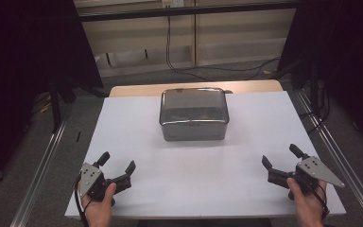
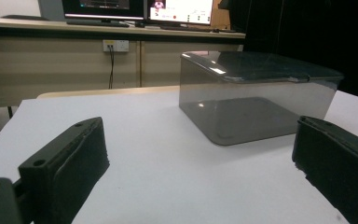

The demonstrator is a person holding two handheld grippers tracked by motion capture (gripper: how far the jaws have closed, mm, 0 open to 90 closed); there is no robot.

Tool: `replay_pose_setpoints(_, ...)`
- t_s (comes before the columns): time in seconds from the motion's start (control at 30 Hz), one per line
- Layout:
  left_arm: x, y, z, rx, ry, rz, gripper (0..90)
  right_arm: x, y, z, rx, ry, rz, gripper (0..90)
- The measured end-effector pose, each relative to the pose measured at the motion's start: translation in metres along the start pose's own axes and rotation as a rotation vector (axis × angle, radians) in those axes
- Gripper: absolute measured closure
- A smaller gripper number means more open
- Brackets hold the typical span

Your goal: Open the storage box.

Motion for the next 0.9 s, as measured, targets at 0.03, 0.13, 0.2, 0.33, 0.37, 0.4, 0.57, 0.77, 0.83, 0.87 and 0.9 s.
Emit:
replay_pose_setpoints(0.03,0.000,0.000,0.000,-0.008,0.000,-0.001,3.0,0.000,0.000,0.000,-0.003,-0.001,-0.001,0.8)
replay_pose_setpoints(0.13,0.000,-0.001,0.001,-0.016,0.000,-0.010,3.0,0.001,0.000,-0.002,-0.006,0.001,0.004,0.9)
replay_pose_setpoints(0.2,0.001,-0.001,0.002,-0.022,0.004,-0.008,3.0,0.001,0.000,-0.003,-0.012,0.010,-0.002,0.8)
replay_pose_setpoints(0.33,0.001,-0.003,0.001,-0.020,0.010,-0.034,3.6,0.003,-0.001,-0.006,-0.030,0.021,-0.019,1.5)
replay_pose_setpoints(0.37,0.001,-0.003,0.001,-0.020,0.010,-0.034,3.9,0.003,-0.001,-0.006,-0.030,0.021,-0.019,1.5)
replay_pose_setpoints(0.4,0.002,-0.004,0.000,-0.031,0.011,-0.038,3.9,0.005,-0.001,-0.007,-0.023,0.030,-0.023,1.5)
replay_pose_setpoints(0.57,0.001,-0.005,0.000,-0.021,0.021,-0.044,3.9,0.008,0.000,-0.012,-0.021,0.045,-0.035,1.1)
replay_pose_setpoints(0.77,-0.002,-0.005,0.001,-0.026,0.008,-0.043,4.8,0.009,0.004,-0.019,-0.018,0.074,-0.013,0.4)
replay_pose_setpoints(0.83,-0.002,-0.004,0.002,-0.025,0.003,-0.036,4.7,0.010,0.006,-0.021,-0.021,0.075,-0.011,0.3)
replay_pose_setpoints(0.87,-0.003,-0.004,0.002,-0.025,0.003,-0.035,4.7,0.011,0.007,-0.024,-0.019,0.085,-0.010,0.4)
replay_pose_setpoints(0.9,-0.003,-0.004,0.002,-0.025,0.003,-0.035,4.7,0.012,0.007,-0.025,-0.019,0.085,-0.010,0.4)
Point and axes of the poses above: each handheld gripper's, and its own axes: x roughly forward along the jaws, y roughly out of its top, z roughly to its right, the point moved 2 cm from there along x, roughly forward along the jaws, and after that the axes turned 3 degrees about -z, right-handed, at the moved point
